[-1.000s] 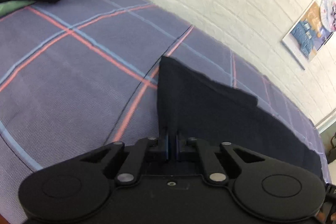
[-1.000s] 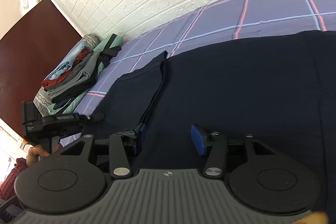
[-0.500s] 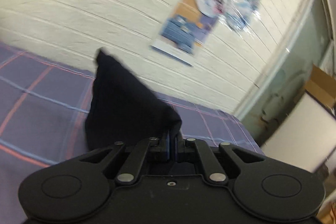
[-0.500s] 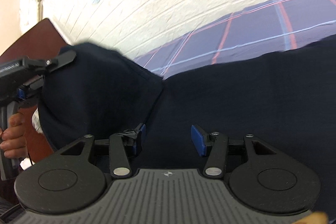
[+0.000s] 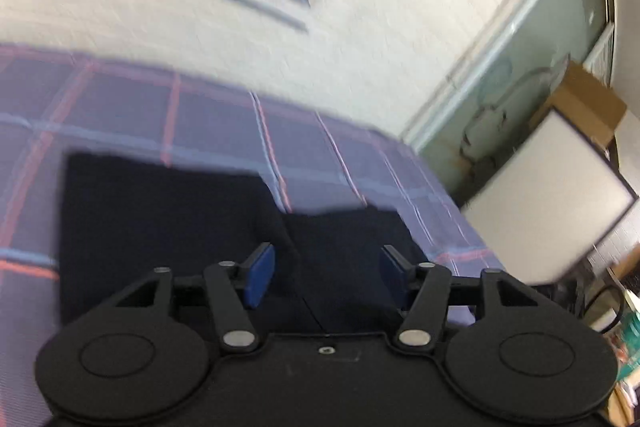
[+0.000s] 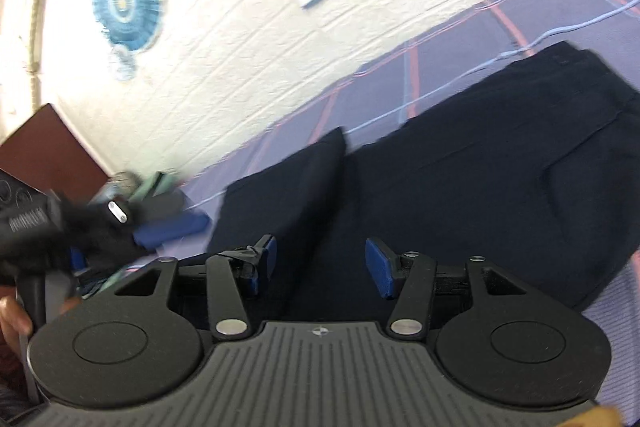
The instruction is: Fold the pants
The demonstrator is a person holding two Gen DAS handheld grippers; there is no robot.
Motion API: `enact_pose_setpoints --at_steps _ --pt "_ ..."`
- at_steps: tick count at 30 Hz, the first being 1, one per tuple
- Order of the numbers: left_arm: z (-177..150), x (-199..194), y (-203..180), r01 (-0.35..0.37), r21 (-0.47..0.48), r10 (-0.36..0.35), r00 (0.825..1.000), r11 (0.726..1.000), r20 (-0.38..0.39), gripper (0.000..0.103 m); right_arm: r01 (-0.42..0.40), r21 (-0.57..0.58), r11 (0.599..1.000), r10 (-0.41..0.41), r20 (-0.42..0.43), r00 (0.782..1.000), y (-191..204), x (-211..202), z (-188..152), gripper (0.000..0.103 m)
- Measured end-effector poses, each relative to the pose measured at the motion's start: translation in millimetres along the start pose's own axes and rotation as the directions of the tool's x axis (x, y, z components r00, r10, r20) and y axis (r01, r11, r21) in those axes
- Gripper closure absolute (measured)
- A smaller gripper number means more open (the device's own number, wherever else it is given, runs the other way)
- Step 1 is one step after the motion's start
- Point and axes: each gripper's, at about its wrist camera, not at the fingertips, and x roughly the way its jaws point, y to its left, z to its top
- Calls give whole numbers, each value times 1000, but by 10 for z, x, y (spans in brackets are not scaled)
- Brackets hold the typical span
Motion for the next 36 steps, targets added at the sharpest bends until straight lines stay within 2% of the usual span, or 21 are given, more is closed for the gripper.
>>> enact_pose_setpoints --at_steps 3,5,7,9,11,13,14,15,16,17,18,19,20,23,26,28,32,33,34,35,36 --pt "32 -345 234 -101 -60 105 992 993 72 0 -80 33 996 81 -25 996 71 57 24 0" --pt "-31 -434 448 -140 -135 149 987 981 60 0 -147 80 986 151 -46 987 104 29 34 0" --pt "-129 -421 626 -134 -220 140 990 966 13 0 -195 67 979 200 -72 977 248 10 -7 0" --pt "-261 -342 704 -84 -287 85 996 954 -10 0 -190 8 982 190 -68 979 372 -26 -30 0" --pt "-360 -180 643 -35 -315 34 999 948 -9 0 -136 -30 990 135 -33 990 399 -81 -22 0" --pt "-394 -26 569 2 -321 -14 999 947 -34 0 -93 2 996 93 -9 996 339 -118 1 0" --pt "-416 49 497 42 -316 -66 996 948 -66 0 -70 22 997 70 -2 998 307 -144 11 0" --pt "-434 131 419 107 -307 -145 984 946 -102 0 -46 28 999 46 8 999 290 -180 13 0" --pt "-479 168 281 204 -283 -253 956 937 -149 0 -17 22 1000 17 18 1000 287 -217 11 0" --pt "-495 196 170 275 -248 -325 927 929 -186 0 13 12 1000 -14 26 1000 284 -251 7 0" --pt "-503 174 77 317 -207 -357 913 925 -199 0 40 8 999 -40 34 999 285 -278 2 0" --pt "-491 115 30 328 -171 -358 915 929 -189 0 56 8 998 -57 39 998 303 -276 10 0" --pt "-460 31 31 320 -149 -342 926 936 -161 0 62 5 998 -62 38 997 309 -277 7 0" --pt "-345 -245 260 284 -201 -301 952 937 -60 0 64 -4 998 -64 16 998 332 -241 -21 0" --pt "-315 -458 539 141 -223 -143 990 964 8 0 80 2 997 -79 -28 996 348 -151 -53 0" --pt "-374 -507 670 43 -230 -46 999 972 -10 0 86 2 996 -86 -54 995 352 -90 -77 0" --pt "-560 -517 779 17 -234 -42 994 972 -101 0 120 3 993 -118 -149 982 361 25 -146 0" --pt "-586 -520 785 10 -226 -36 993 974 -109 0 104 8 995 -101 -180 979 348 58 -175 23" --pt "-589 -519 792 4 -222 -29 994 975 -109 0 82 16 996 -77 -227 971 346 116 -190 57" --pt "-566 -511 807 3 -229 -26 994 974 -102 0 64 30 998 -54 -262 964 359 172 -195 77" --pt "-549 -519 828 7 -241 -30 995 970 -92 0 22 44 999 -11 -235 972 396 169 -185 79"
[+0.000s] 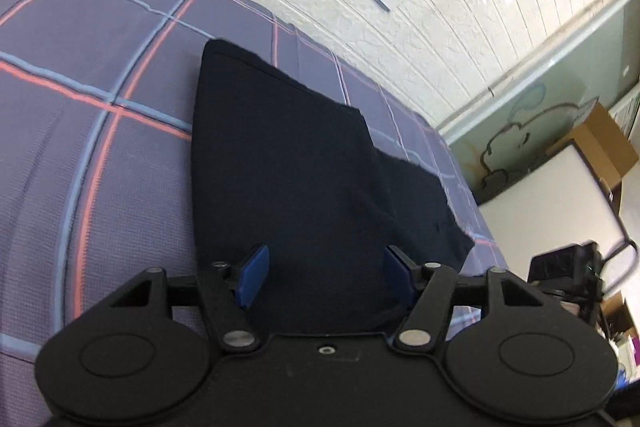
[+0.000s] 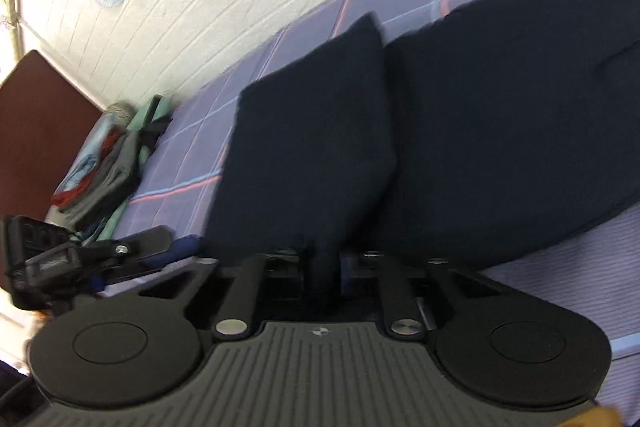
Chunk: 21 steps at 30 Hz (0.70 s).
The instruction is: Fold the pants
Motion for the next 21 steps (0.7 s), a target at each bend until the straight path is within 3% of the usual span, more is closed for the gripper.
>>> enact_pose_setpoints --at_steps 1,2,3,4,5,7,8,11,15,19,21 --pt "31 -9 22 7 -14 -7 1000 1000 10 0 -91 2 996 91 48 995 39 -47 16 79" --pt "40 -44 36 14 -22 -14 1000 1000 21 0 -214 23 977 210 104 972 44 -122 26 79" --pt "32 -89 76 17 -22 -16 999 1000 30 0 -323 49 945 311 166 936 4 -193 20 81" --pt "29 -111 95 14 -17 -13 999 1000 32 0 -371 87 924 350 194 917 -67 -221 6 81" --pt "-5 -144 117 8 -11 -7 1000 1000 29 0 -340 133 931 315 177 932 -157 -206 -13 81" --pt "2 -120 138 -7 -9 7 1000 1000 5 0 -82 164 983 71 75 995 -315 -130 -94 78" --pt "3 -104 145 -17 -10 17 1000 1000 -3 0 24 142 990 -28 24 999 -344 -91 -141 74" --pt "26 -50 98 5 12 -5 1000 1000 -20 0 24 61 998 -27 53 998 -265 -176 -198 61" --pt "-12 111 -71 75 76 -70 995 994 -72 0 110 -58 992 -104 95 990 -146 -272 -151 48" --pt "-139 355 -184 98 113 -80 986 989 -149 0 144 13 990 -144 151 978 -325 -436 -114 47" --pt "-176 487 -200 89 112 -69 982 990 -176 0 207 64 976 -216 205 955 -393 -566 -207 47"
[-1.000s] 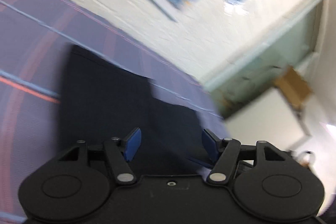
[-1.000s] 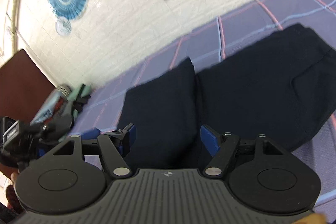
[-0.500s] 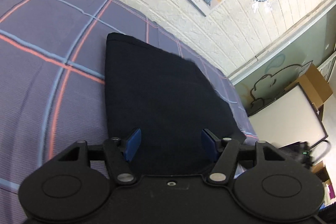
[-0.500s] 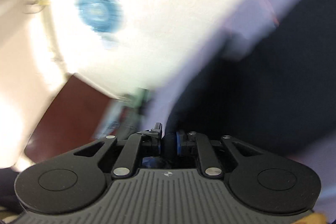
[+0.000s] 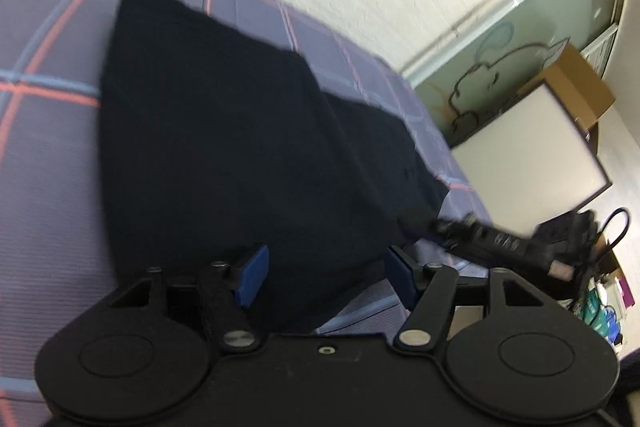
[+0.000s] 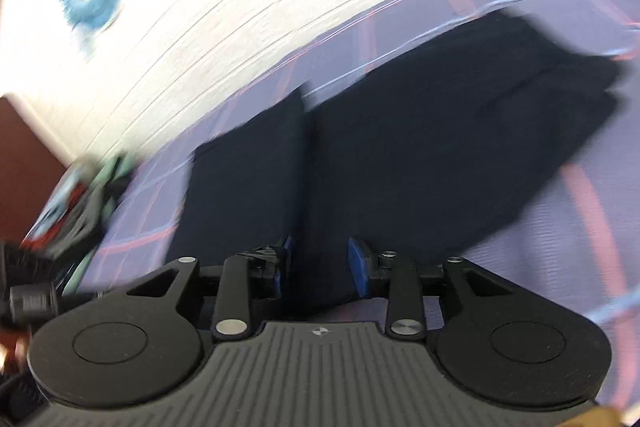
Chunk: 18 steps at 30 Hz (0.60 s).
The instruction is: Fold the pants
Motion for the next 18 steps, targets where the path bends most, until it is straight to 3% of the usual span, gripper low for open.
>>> enact_pose_setpoints --at_steps 3,5,6,8,12,18 --pt "133 78 -89 27 2 -27 1000 1000 15 0 116 70 991 -123 109 986 -214 -238 7 40" --pt "254 126 -207 38 40 -40 998 998 56 0 191 137 972 -211 159 964 -363 -370 24 33" --pt "304 165 -268 39 64 -44 996 997 77 0 228 170 959 -256 172 951 -426 -403 40 22" --pt "384 300 -368 26 99 -37 994 995 106 0 266 235 935 -313 187 931 -583 -431 83 19" --pt "454 657 -478 32 96 -38 997 995 60 0 208 301 930 -278 208 938 -739 -320 146 20" --pt "389 1064 -520 1 109 1 1000 994 -15 0 138 403 905 -259 263 930 -829 -110 297 24"
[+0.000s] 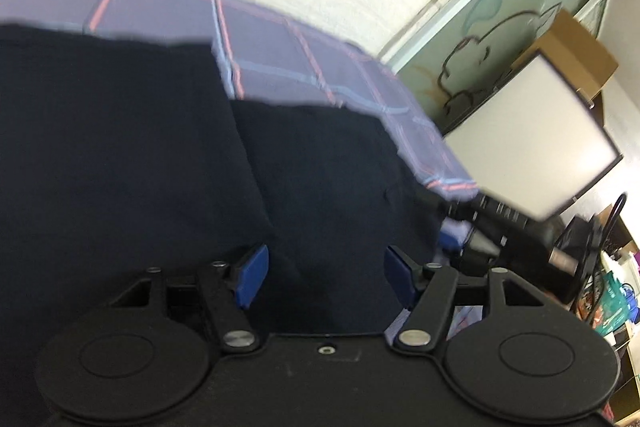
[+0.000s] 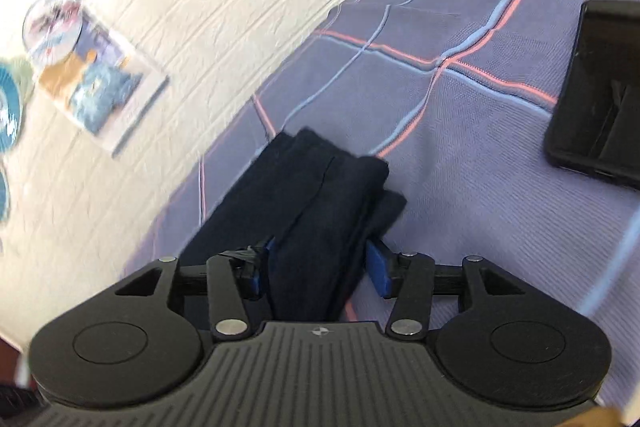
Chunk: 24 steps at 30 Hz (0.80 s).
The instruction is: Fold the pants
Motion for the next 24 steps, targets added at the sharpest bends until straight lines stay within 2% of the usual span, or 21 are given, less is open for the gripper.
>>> enact_pose_setpoints --at_steps 4,5,6,8,10,11,13,15,17,19,24 --pt "-53 50 -19 -15 57 13 1000 998 27 0 -18 59 998 16 38 999 -30 59 55 28" --pt "-57 38 -21 -12 54 11 1000 998 27 0 -14 54 998 12 46 999 -16 90 54 42" --pt "-50 20 -15 -11 42 10 1000 999 22 0 6 50 999 -8 42 999 -11 127 62 62" --pt "-27 -65 3 11 -6 -11 1000 1000 -8 0 -6 64 998 5 14 1000 -18 155 98 79" --pt "7 -270 55 53 -58 -53 999 997 -3 0 -71 77 994 69 21 997 39 77 130 81" --pt "11 -430 103 62 -80 -59 998 995 35 0 -108 48 993 106 39 994 126 -4 143 81" --pt "33 -763 232 45 -132 -26 990 990 140 0 -185 -36 982 187 63 980 373 -178 159 81" --pt "22 -1102 451 18 -213 32 973 977 229 0 -261 -136 956 271 61 961 689 -323 136 82" --pt "-41 -1402 689 5 -298 88 950 955 300 0 -321 -235 917 338 36 940 1021 -416 65 82" --pt "-142 -1624 873 -14 -365 146 930 931 338 0 -379 -318 869 397 -8 918 1332 -457 -55 81" --pt "-434 -1934 1101 -34 -458 230 896 888 380 0 -520 -451 725 486 -199 851 1947 -287 -510 81"
